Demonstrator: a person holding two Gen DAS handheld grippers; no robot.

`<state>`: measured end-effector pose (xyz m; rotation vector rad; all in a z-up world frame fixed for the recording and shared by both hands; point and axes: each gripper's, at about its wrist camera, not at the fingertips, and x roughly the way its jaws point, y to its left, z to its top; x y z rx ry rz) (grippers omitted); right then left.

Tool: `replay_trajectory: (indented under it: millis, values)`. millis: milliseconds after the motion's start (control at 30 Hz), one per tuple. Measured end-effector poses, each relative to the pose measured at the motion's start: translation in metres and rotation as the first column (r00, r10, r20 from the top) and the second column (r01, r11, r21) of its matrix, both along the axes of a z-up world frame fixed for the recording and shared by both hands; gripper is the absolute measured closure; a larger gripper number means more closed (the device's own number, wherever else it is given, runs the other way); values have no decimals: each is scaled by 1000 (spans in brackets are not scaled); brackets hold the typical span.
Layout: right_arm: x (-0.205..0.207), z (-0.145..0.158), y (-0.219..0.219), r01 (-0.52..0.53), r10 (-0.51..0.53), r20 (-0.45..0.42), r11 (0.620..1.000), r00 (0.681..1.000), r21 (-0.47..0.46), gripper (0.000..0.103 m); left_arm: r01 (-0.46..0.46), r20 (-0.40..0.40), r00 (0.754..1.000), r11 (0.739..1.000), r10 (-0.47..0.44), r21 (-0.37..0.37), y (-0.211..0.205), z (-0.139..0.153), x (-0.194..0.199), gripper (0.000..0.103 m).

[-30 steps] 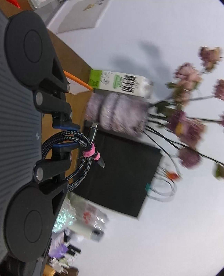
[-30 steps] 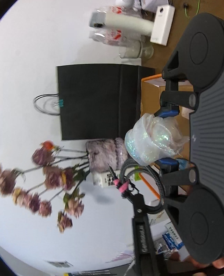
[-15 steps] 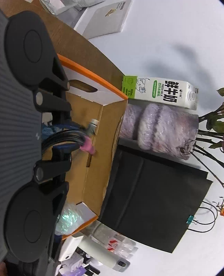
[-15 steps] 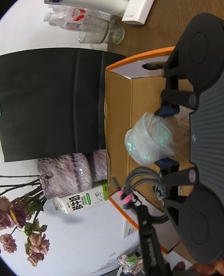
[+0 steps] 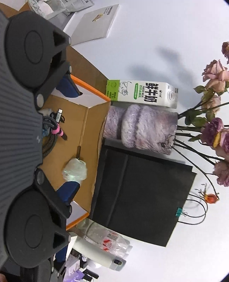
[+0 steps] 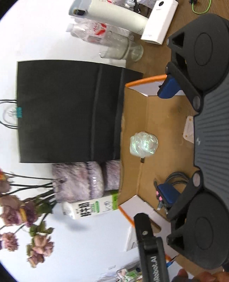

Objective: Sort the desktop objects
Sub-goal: 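Move both tools back to the table toward the eraser and white puck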

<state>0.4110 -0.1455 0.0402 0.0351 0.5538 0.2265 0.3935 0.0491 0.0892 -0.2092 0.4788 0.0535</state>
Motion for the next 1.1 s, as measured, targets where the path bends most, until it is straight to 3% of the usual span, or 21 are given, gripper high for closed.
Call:
replay_trajectory:
  millis: [167,300,433,533,833,1100]
  values:
    - [-13,14,-5,-8,8,41,1000,999,9,0,4,47,999,1000,-3,-9,0,14,-15,0]
    - [-39,24,-18,-30,29,87,999,996,13,0,1,150,989,999,4,-35,13,31,-45,0]
    - [-70,29,-48,-16,16,132,1000,991,1,0,-16,200,980,1000,18,-13,32,40,-76,0]
    - [-93,25,-70,17,-12,115,999,993,-48,0,-34,207,978,999,29,19,47,37,-98,0]
    - [-147,-17,-120,108,-109,-3,987,994,-116,0,-63,61,997,988,55,140,75,-9,-145,0]
    - [-184,-47,-149,200,-209,-55,970,976,-139,0,-74,-75,994,991,83,110,92,-56,-173,0]
